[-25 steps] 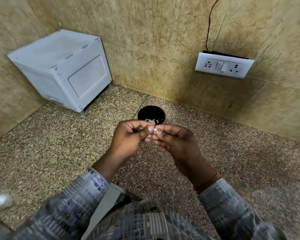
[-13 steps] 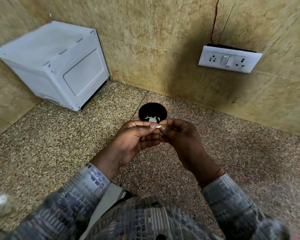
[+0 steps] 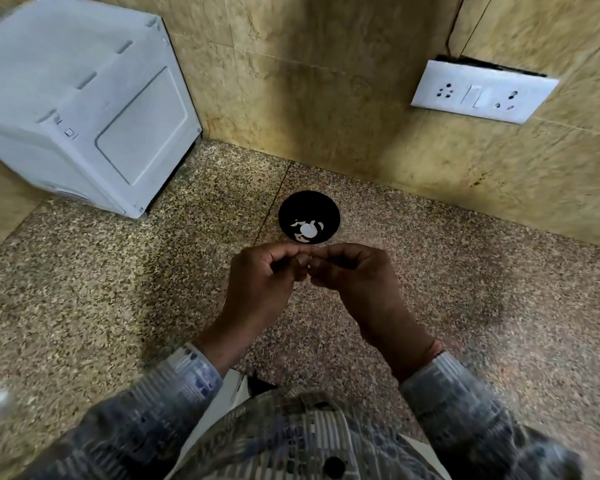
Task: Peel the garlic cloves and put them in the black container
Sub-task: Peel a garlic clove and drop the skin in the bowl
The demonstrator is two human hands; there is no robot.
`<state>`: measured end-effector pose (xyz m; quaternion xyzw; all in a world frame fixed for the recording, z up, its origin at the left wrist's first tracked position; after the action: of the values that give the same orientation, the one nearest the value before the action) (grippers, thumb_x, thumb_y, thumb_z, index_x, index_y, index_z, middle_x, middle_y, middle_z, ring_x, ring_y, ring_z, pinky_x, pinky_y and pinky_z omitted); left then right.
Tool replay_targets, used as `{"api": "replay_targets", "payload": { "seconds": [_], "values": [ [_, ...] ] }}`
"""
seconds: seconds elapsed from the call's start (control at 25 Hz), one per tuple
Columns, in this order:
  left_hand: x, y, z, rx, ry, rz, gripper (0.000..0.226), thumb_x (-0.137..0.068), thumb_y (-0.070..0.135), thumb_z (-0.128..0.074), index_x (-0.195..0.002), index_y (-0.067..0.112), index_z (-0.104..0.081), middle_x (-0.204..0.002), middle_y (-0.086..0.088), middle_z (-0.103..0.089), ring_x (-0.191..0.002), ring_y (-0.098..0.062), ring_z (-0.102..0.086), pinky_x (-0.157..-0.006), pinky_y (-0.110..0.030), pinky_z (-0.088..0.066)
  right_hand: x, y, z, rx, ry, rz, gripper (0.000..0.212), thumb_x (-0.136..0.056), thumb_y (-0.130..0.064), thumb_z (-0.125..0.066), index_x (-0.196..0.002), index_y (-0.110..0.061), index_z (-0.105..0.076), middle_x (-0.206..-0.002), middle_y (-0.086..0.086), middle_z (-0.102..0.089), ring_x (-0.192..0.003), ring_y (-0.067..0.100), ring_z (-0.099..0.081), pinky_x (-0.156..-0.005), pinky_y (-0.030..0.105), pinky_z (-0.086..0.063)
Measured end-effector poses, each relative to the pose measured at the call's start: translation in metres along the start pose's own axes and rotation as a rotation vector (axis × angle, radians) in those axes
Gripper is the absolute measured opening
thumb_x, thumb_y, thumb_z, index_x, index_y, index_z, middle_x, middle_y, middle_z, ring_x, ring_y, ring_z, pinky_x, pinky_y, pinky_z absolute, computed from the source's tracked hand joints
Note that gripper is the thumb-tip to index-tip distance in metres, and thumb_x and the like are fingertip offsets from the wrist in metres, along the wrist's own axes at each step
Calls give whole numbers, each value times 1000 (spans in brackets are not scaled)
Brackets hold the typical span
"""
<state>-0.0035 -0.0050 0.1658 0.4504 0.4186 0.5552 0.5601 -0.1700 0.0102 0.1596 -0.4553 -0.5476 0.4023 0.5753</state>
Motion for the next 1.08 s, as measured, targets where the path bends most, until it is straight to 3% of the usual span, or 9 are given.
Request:
{"api": "replay_targets", "payload": {
  "seconds": [0.12, 0.24, 0.44, 0.64, 0.84, 1.08],
  "values": [
    [-3, -13, 1, 175, -7, 79, 15, -95, 1, -68, -97, 11, -80, -88, -4, -80, -83, -23, -78, -77, -41, -65, -1, 9, -8, -152, 9, -108, 12, -91, 7, -70, -102, 10, -71, -91, 25, -76, -78, 30, -76, -70, 30, -60],
    [-11, -27, 0, 333, -38, 174, 13, -95, -4, -66, -96, 4, -77, -92, -14, -79, -86, -31, -77, -80, -45, -64, -2, 17, -14, -252, 31, -189, 10, -95, 9, -61, -95, 3, -69, -85, 22, -73, -83, 37, -73, -73, 35, -62],
    [-17, -38, 0, 443, -93, 221, 11, -95, -2, -66, -101, 1, -75, -92, -18, -78, -85, -30, -77, -77, -37, -62, -2, 17, -22, -321, 14, -208, 12, -96, 7, -60, -100, -1, -68, -84, 14, -75, -80, 25, -76, -76, 31, -61],
    [-18, -37, 10, 230, -111, 62, 13, -95, 7, -71, -103, 16, -78, -91, 0, -80, -84, -18, -78, -75, -32, -63, 0, 22, -22, -252, 63, -201, 11, -92, 4, -67, -101, 2, -74, -91, 20, -77, -85, 28, -76, -84, 37, -63],
    [-10, -40, 16, 116, -104, -24, 16, -97, 13, -72, -108, 22, -77, -95, 6, -79, -86, -10, -77, -73, -25, -61, -3, 31, -22, -99, 159, -190, 13, -87, 7, -74, -100, 7, -74, -88, 25, -76, -79, 30, -76, -77, 37, -65],
    [-11, -86, -4, 472, -193, 431, 9, -98, 12, -67, -99, 10, -76, -87, -8, -78, -80, -23, -75, -74, -36, -62, 4, 58, -32, -288, 171, -260, 11, -91, 8, -67, -101, 4, -72, -89, 23, -76, -82, 31, -75, -76, 33, -64]
  ]
}}
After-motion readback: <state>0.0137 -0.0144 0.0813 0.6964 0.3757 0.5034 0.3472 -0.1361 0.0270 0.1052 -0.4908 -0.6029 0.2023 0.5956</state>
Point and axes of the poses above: each hand's wrist, its own x-axis away from the middle knuckle, its own z-axis out of the back of the hand, y = z × x, the point moved 9 cm from there along -x, towards the middle knuckle
